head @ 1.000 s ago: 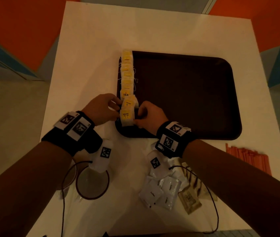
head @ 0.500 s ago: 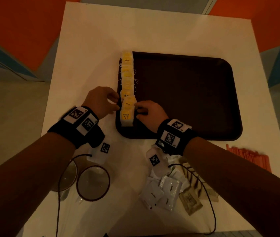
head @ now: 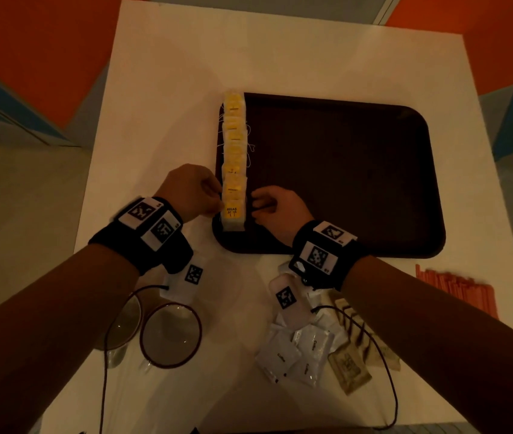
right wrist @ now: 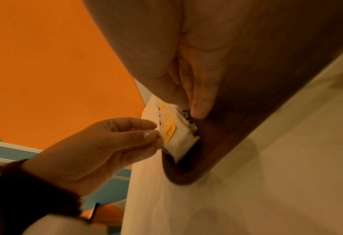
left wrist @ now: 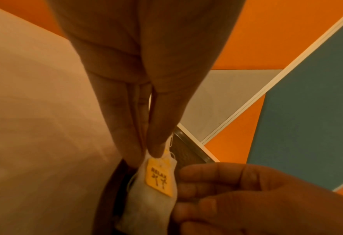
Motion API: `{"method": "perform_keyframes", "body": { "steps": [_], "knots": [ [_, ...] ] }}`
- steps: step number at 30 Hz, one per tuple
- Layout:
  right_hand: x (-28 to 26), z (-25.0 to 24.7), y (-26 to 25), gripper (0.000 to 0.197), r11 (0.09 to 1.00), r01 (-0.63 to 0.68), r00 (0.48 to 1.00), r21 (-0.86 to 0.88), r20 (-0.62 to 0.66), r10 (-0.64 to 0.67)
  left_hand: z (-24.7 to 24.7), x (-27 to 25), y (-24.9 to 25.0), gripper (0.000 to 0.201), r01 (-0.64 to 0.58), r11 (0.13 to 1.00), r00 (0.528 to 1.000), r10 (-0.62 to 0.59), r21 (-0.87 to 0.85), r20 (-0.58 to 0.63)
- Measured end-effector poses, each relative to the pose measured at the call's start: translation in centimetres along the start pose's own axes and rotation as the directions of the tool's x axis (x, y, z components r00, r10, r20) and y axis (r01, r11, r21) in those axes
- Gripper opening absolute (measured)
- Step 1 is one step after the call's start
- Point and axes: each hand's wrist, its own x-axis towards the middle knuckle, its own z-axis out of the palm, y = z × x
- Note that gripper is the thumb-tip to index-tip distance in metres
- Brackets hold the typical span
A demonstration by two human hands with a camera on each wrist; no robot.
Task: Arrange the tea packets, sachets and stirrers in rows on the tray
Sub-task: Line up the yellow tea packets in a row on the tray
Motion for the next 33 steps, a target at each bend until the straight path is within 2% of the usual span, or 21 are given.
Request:
{"method": "perform_keyframes", "body": {
  "steps": [3,5,8,13,19,22,25,27,30,33],
  "knots": [
    [-0.3,0.4,-0.1,0.036,0.998,0.024,0.997,-0.061,0.077,-0.019,0.1,0.2,0.1,0.021,-0.018,0.999,0.999,0.017,0.034,0.033],
    [-0.4,0.3,-0.2,0.037,0.996,0.046,0.998,-0.073,0.048,-0.043,0.0,0.5,0.2,0.018,-0.014,0.999,1.000,0.013,0.032,0.013],
    [-0.2,-0.3,-0.7,0.042,0.999,0.044,0.999,0.025,0.014,-0.045,-0.6,0.8,0.3,0.022,-0.010,0.999,0.998,0.008,-0.036,-0.056],
    [0.2,-0.1,-1.1,0.047,0.991,0.081,0.990,0.104,0.107,-0.092,-0.5,0.9,0.3,0.023,-0.009,0.990,0.999,0.003,-0.144,-0.041],
    [0.7,0.1,-1.0,0.051,0.989,0.082,0.992,0.119,0.082,-0.092,-0.2,1.1,0.2,0.031,0.009,0.954,0.998,-0.025,-0.300,-0.050],
    [0.9,-0.1,-1.1,0.050,0.989,0.095,0.993,0.110,0.066,-0.103,-0.3,1.3,0.3,0.027,-0.029,0.958,0.997,0.008,-0.286,-0.073],
    [1.1,-0.5,-1.3,0.050,0.987,0.112,0.993,0.112,0.010,-0.114,-0.4,1.4,0.6,0.023,-0.089,0.965,0.985,0.049,-0.248,-0.164],
    [1.4,-0.6,-1.5,0.050,0.986,0.117,0.992,0.117,0.021,-0.121,-0.5,1.6,0.7,0.025,-0.121,0.963,0.974,0.068,-0.240,-0.218],
    [1.9,-0.5,-1.8,0.050,0.988,0.127,0.989,0.083,0.070,-0.133,-0.6,2.1,0.7,0.028,-0.110,0.956,0.971,0.045,-0.272,-0.234],
    [2.8,-0.7,-2.2,0.053,0.990,0.121,0.993,0.076,0.002,-0.121,-0.6,2.6,1.0,0.029,-0.112,0.950,0.969,0.038,-0.293,-0.246]
  ]
}}
